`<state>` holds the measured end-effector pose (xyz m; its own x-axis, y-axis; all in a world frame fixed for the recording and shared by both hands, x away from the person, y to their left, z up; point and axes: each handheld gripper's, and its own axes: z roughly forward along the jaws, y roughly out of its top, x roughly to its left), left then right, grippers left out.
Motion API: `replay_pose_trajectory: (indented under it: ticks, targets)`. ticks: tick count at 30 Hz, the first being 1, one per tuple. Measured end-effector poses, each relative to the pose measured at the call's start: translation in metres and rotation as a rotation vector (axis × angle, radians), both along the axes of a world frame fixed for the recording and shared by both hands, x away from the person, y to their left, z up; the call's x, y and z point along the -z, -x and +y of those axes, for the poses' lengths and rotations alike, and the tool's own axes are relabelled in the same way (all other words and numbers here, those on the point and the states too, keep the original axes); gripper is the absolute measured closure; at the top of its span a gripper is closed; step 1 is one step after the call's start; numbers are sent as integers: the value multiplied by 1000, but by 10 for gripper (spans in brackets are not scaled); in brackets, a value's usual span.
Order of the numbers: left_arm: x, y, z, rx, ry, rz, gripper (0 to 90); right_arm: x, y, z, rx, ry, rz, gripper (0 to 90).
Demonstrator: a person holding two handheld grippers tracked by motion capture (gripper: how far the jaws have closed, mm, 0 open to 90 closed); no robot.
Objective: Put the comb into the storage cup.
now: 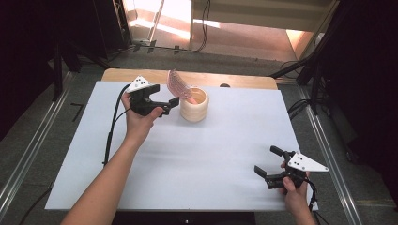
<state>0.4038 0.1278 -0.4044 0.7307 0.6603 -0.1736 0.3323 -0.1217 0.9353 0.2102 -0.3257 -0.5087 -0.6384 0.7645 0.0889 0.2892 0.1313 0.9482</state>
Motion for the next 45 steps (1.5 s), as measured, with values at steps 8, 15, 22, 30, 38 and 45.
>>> replay_pose_trajectory:
  ticks: [8, 15, 22, 30, 38, 45]
  targets:
    - [2, 14, 10, 1, -1, -17, 0, 0, 0, 0, 0, -1, 2, 0]
    - [3, 27, 23, -2, 10, -33, 0, 0, 0, 0, 3, 0, 2, 0]
    - [2, 43, 36, -3, 10, -54, 0, 0, 0, 1, 2, 1, 3, 0]
    - [4, 59, 48, -7, -6, -76, 0, 0, 0, 1, 7, 2, 8, 0]
    - [8, 72, 60, -20, -11, -86, 0, 0, 0, 1, 9, 1, 7, 0]
    - [12, 84, 68, -25, -6, -96, 0, 0, 0, 1, 10, 2, 9, 0]
